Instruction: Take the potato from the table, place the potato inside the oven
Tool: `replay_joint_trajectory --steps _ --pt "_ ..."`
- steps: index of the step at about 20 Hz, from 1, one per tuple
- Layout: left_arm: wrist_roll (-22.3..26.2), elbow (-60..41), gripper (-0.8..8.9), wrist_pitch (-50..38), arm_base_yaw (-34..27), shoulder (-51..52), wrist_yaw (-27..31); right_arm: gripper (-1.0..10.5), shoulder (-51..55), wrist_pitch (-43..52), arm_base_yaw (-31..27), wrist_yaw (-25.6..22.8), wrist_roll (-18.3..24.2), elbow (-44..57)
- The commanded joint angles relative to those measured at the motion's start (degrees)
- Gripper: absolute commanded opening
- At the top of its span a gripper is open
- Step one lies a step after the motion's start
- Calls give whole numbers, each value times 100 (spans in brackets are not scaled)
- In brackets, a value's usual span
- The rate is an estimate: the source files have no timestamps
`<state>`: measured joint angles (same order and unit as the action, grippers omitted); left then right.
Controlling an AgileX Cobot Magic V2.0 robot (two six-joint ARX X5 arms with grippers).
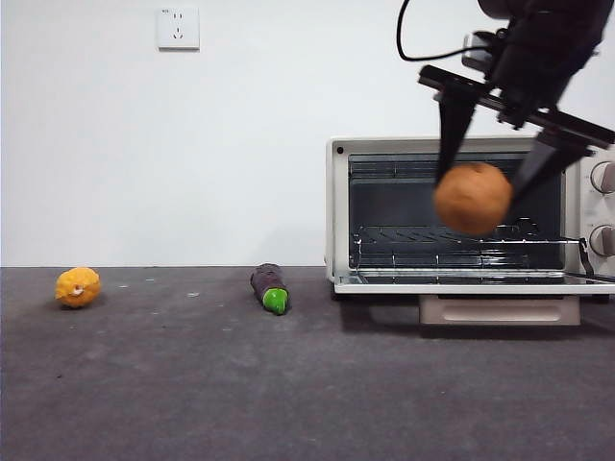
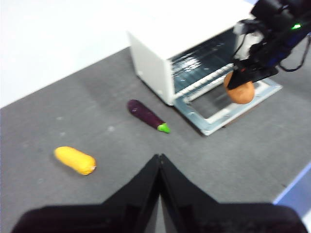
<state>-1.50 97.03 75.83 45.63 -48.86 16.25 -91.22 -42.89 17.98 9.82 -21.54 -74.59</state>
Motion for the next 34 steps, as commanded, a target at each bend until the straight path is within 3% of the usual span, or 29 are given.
replay_joint_trajectory --steps 1,7,20,28,30,34 --pt "61 -33 -5 -26 -7 26 249 63 -2 575 7 -118 2 -9" --pt "61 -33 -5 -26 -7 -7 785 61 -136 1659 -4 -741 -254 -11" --pt "59 -33 -5 -26 -7 -63 802 60 -1075 2959 -9 -1482 -509 -15" --pt "57 -33 -5 -26 -7 -66 942 66 -1287 3244 -9 -1545 -549 -15" --pt "57 -33 -5 -26 -7 -66 1001 98 -1287 3259 -9 -1543 -555 -15" --pt "57 -33 -5 -26 -7 -81 999 301 -1287 3222 -9 -1694 -551 -15"
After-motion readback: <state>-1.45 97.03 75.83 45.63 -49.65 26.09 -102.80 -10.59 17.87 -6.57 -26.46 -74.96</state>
